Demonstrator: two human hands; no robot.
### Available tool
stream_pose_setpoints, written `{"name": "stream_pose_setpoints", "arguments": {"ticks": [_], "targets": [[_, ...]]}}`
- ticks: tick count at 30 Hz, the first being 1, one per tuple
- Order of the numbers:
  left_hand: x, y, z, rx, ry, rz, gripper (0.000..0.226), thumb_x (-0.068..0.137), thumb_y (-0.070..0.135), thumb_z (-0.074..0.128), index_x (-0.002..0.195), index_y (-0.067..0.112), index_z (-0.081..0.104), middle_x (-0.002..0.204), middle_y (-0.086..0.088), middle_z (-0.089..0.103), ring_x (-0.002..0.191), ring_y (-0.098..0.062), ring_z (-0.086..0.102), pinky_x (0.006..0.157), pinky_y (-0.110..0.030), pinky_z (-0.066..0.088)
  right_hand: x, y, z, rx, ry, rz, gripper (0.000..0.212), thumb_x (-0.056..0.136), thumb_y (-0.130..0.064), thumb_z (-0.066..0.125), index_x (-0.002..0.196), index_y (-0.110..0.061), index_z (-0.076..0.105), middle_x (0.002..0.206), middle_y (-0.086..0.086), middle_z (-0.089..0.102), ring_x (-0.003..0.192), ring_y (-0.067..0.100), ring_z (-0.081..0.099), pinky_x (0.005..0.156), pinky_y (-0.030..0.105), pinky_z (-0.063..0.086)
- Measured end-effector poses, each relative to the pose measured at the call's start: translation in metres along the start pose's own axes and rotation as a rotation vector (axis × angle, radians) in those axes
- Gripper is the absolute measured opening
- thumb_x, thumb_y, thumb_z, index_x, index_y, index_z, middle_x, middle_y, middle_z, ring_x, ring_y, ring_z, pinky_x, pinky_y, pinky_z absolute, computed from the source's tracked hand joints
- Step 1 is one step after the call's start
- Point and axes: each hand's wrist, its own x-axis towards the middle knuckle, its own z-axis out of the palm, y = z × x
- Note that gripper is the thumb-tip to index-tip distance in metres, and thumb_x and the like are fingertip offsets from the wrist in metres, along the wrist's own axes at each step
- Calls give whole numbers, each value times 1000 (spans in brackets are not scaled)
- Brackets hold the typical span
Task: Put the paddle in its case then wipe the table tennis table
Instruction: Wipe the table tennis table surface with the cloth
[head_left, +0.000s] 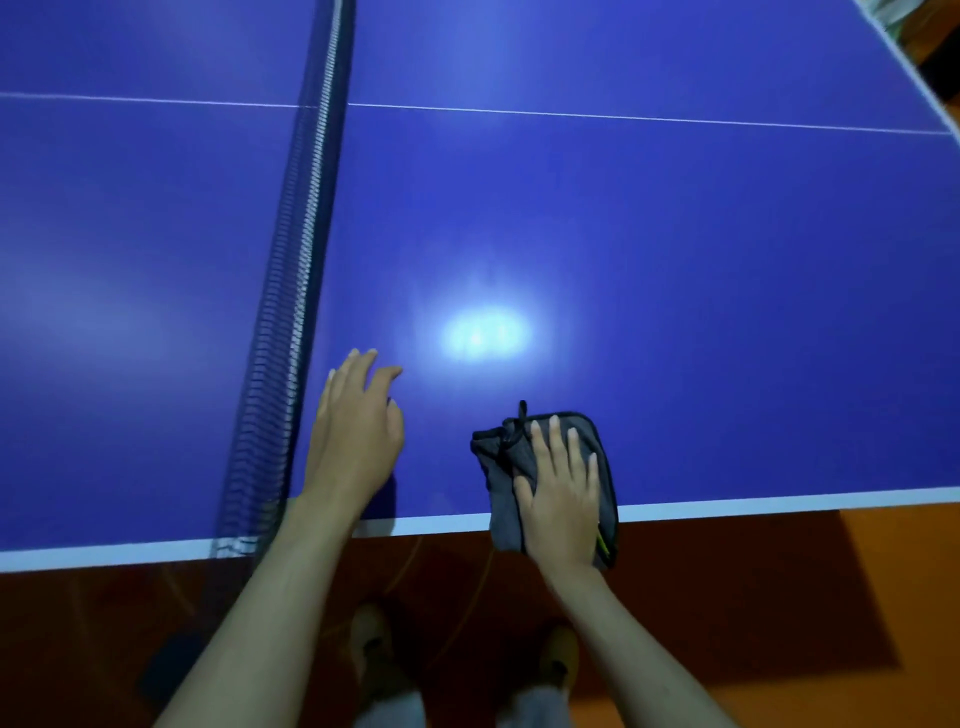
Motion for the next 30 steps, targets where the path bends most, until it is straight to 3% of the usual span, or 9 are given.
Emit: {"name": "stream_pose_setpoints", "arguments": {"ticks": [5, 13, 21, 30], "targets": [[8, -65, -40, 143, -39, -81, 50, 101, 15, 50, 150, 14, 45, 169, -18, 15, 159, -31, 1, 128, -46, -2, -7, -108, 22, -18, -7, -47, 82, 100, -45, 62, 167, -24, 19, 173, 3, 17, 160, 26, 17, 126, 50, 13], [-4, -127, -66, 75, -135, -17, 69, 98, 3, 53, 161, 15, 27, 172, -8, 5, 159, -23, -3, 129, -45, 1, -5, -234, 44, -5, -58, -140, 85, 100, -47, 60, 167, -25, 14, 174, 3, 11, 161, 25, 10, 129, 52, 19], [-8, -140, -69, 33, -102, 20, 72, 97, -5, 50, 162, 11, 22, 171, -7, 13, 159, -22, 2, 130, -41, 2, 23, -244, 48, 3, -46, -236, 79, 102, -44, 57, 167, -27, 16, 175, 0, 11, 161, 23, 8, 130, 50, 15], [-1, -107, -53, 35, -90, 92, 60, 99, 3, 50, 157, 10, 36, 166, -6, 30, 157, -21, 18, 130, -42, 6, 33, -219, 40, 53, -19, -197, 74, 101, -40, 57, 166, -27, 23, 173, -1, 18, 160, 21, 16, 130, 44, 14]]}}
